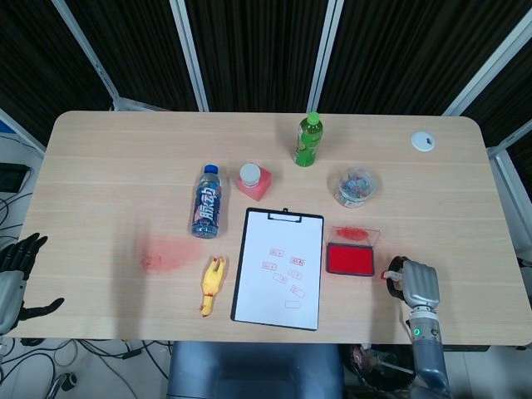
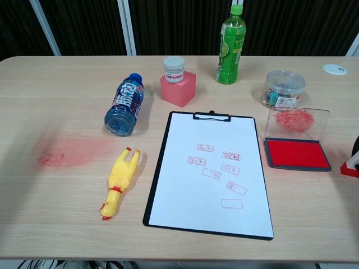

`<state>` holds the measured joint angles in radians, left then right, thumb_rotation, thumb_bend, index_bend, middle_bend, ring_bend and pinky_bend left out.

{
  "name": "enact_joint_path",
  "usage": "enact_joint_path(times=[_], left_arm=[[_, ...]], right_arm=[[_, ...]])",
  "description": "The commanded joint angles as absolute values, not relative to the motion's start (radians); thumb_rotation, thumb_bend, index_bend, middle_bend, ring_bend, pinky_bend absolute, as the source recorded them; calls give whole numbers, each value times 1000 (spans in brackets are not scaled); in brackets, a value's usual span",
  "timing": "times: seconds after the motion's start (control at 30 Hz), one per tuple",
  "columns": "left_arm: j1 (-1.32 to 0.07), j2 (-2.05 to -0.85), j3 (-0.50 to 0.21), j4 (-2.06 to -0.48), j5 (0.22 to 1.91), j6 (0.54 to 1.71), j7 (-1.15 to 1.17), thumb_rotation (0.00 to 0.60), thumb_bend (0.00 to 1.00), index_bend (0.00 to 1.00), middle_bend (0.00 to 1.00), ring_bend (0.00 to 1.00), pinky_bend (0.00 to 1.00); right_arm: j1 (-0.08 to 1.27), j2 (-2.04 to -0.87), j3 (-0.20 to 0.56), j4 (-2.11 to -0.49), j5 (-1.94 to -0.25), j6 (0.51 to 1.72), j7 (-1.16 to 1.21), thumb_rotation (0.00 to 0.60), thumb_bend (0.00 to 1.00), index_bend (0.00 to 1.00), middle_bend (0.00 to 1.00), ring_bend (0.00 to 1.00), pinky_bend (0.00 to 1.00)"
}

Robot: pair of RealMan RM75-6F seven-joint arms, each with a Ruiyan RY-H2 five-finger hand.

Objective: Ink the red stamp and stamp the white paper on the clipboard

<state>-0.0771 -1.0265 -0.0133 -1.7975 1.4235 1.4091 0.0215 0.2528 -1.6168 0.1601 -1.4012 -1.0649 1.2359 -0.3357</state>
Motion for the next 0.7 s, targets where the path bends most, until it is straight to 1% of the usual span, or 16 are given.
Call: enact_joint_path(times=[0.03, 0.53, 0.63, 0.7], left_arm=[[-77, -1026, -14, -1798, 1423, 1409, 22, 600, 0, 0, 0, 0, 0], [-77, -1025, -14, -1798, 1424, 1408, 19, 600, 0, 0, 0, 0, 0], [-77, -1025, -14, -1798, 1424, 1408, 19, 600, 0, 0, 0, 0, 0], [-77, -1025, -14, -1798, 1424, 1409, 19, 600, 0, 0, 0, 0, 0]], right_arm=[[252, -1615, 159, -1405, -1061, 1234, -342, 600, 424, 552, 442, 520, 664], [253, -1610, 156, -1417, -1057, 1234, -356, 600, 411, 438, 373, 486, 664], [253, -1607, 156, -1421, -1059, 1236, -355, 600, 398, 395, 348, 468, 655], [253, -1605, 155, -1425, -1061, 1237, -355, 600, 365, 335, 308, 423, 628]])
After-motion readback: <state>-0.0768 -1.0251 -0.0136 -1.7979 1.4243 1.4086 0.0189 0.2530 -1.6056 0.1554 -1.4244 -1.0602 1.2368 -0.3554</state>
